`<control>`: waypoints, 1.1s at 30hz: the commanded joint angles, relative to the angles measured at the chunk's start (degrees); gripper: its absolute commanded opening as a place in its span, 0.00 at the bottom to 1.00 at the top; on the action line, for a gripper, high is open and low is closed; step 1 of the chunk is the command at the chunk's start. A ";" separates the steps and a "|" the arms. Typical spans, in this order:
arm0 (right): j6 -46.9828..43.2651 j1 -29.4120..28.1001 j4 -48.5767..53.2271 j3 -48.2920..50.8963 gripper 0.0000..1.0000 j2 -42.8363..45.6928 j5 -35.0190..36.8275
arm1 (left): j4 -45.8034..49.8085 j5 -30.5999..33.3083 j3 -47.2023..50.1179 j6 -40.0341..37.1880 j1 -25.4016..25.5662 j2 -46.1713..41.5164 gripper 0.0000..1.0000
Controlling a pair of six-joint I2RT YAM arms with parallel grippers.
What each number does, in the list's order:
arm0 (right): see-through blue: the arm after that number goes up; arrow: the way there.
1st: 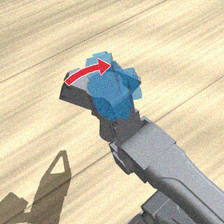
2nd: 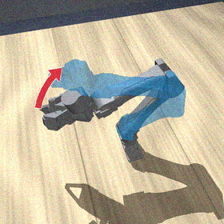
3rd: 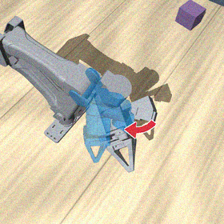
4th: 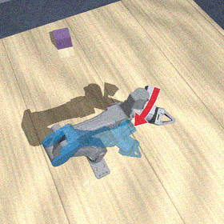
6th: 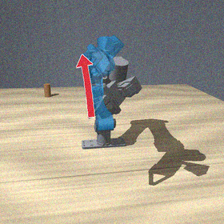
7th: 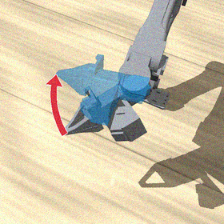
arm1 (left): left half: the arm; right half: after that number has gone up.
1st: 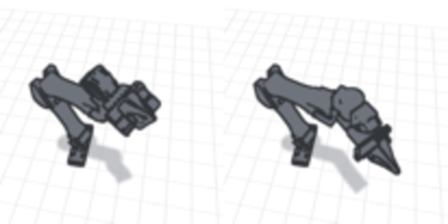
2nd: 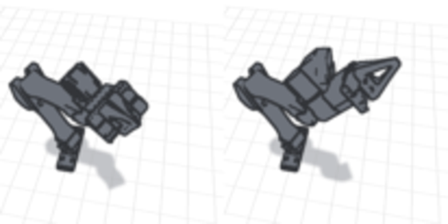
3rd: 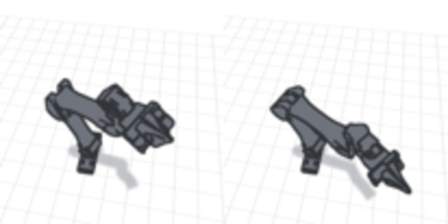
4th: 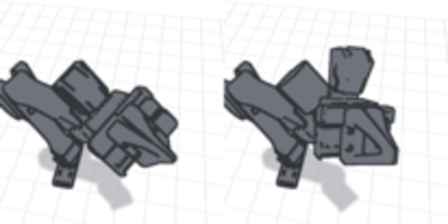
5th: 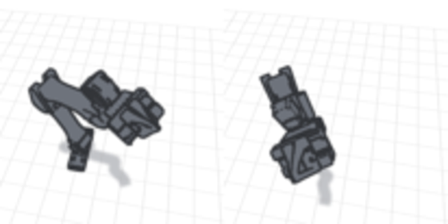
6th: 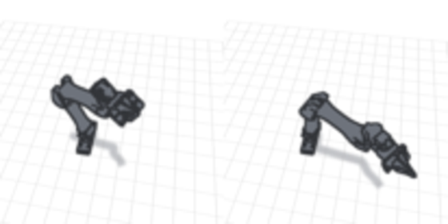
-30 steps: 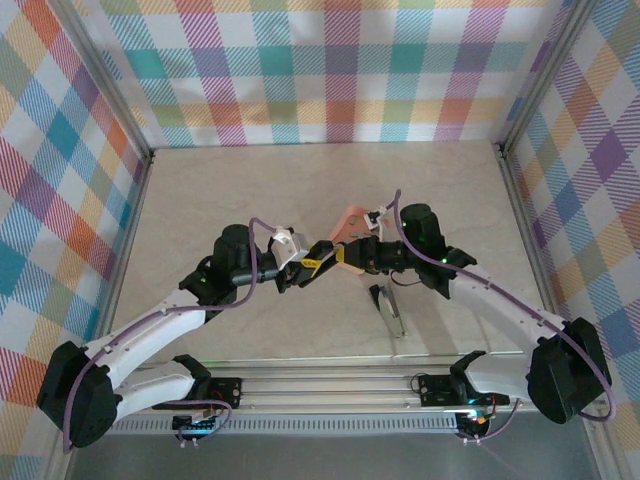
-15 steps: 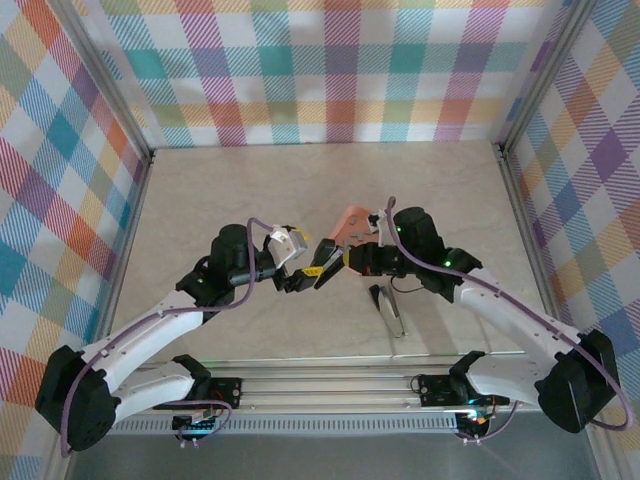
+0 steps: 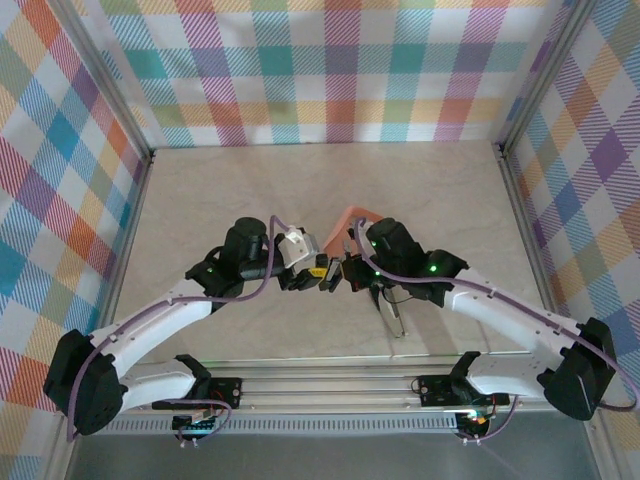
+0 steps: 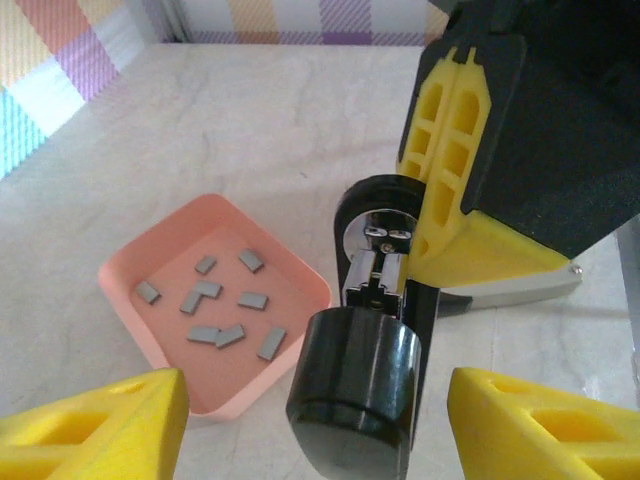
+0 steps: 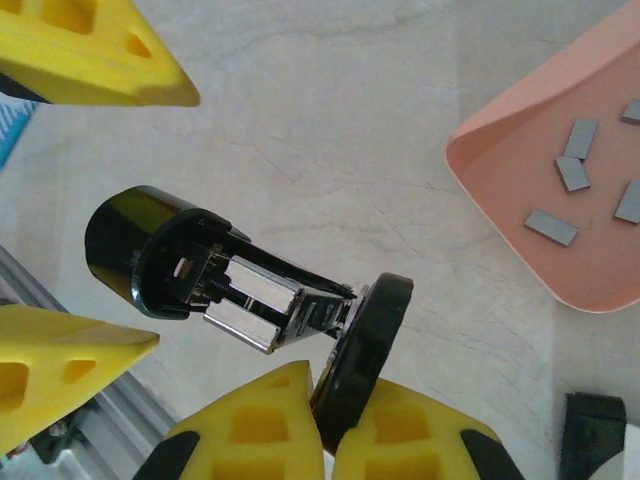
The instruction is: Load the staples into the stapler
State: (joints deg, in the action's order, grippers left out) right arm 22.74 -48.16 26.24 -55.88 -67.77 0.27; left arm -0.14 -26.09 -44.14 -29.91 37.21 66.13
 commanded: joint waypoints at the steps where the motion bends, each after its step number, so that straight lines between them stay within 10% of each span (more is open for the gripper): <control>1: -3.28 -0.79 -1.59 -3.36 0.00 0.09 1.26 | -0.52 -2.87 -1.48 -1.33 0.58 0.59 0.67; 16: -2.95 1.48 -3.93 1.15 0.00 4.26 -2.04 | 1.55 -7.83 -1.82 -1.26 0.25 -0.19 0.01; 24: 12.22 20.45 -20.82 19.64 0.00 7.25 -22.61 | 2.53 -11.48 -1.50 2.82 -3.13 -8.87 0.00; 33: 17.70 21.44 -25.83 25.22 0.00 4.81 -22.34 | -3.85 -10.33 -2.58 10.96 -4.34 -16.11 0.00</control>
State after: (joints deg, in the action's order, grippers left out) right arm 38.39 -28.38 -0.99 -33.71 -60.62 -28.27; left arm 6.52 -31.70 -43.64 -23.73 33.01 54.48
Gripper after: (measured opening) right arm 0.050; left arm 0.195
